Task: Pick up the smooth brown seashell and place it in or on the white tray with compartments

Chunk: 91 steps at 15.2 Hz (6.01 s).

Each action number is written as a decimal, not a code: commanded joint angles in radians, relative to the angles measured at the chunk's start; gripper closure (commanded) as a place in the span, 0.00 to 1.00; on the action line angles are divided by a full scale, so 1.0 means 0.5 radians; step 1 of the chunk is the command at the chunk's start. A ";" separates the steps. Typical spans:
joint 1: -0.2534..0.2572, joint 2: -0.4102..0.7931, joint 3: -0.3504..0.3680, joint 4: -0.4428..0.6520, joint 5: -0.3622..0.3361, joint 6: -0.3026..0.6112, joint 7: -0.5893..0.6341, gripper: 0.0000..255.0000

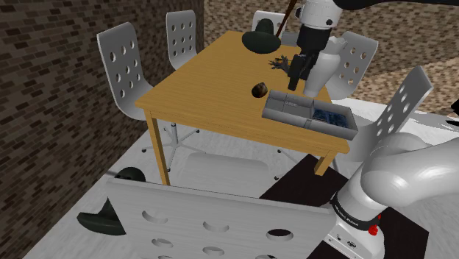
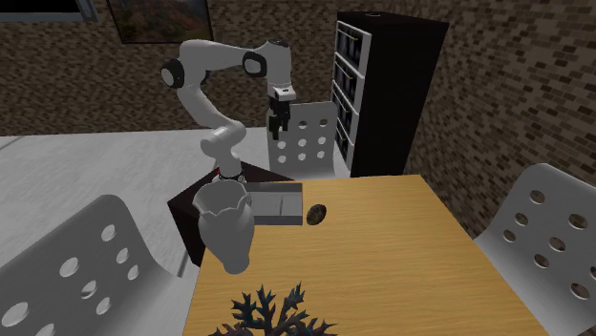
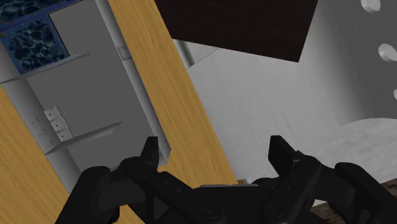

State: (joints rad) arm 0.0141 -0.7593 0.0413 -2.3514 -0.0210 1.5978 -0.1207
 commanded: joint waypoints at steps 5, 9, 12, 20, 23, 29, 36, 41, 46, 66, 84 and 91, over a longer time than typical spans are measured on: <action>-0.006 0.236 -0.095 0.041 -0.136 0.160 -0.236 0.00; -0.013 0.498 -0.176 0.125 -0.254 0.314 -0.454 0.00; -0.018 0.708 -0.226 0.216 -0.330 0.422 -0.608 0.00; -0.035 1.297 -0.314 0.563 -0.484 0.655 -0.984 0.00; -0.043 1.525 -0.330 0.732 -0.527 0.717 -1.114 0.00; -0.065 1.760 -0.345 0.855 -0.571 0.836 -1.226 0.00; -0.082 1.800 -0.358 0.785 -0.582 0.950 -1.220 0.00; -0.082 1.800 -0.358 0.785 -0.582 0.949 -1.220 0.00; -0.082 1.804 -0.358 0.788 -0.581 0.950 -1.220 1.00; -0.070 1.689 -0.349 1.050 -0.549 0.585 -1.317 1.00; -0.141 0.902 -0.415 0.408 -0.667 0.480 -1.441 1.00; -0.230 0.373 -0.479 -0.017 -0.776 0.412 -1.552 1.00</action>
State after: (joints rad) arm -0.0953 -0.5363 -0.1963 -2.3380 -0.4027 1.8160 -0.8890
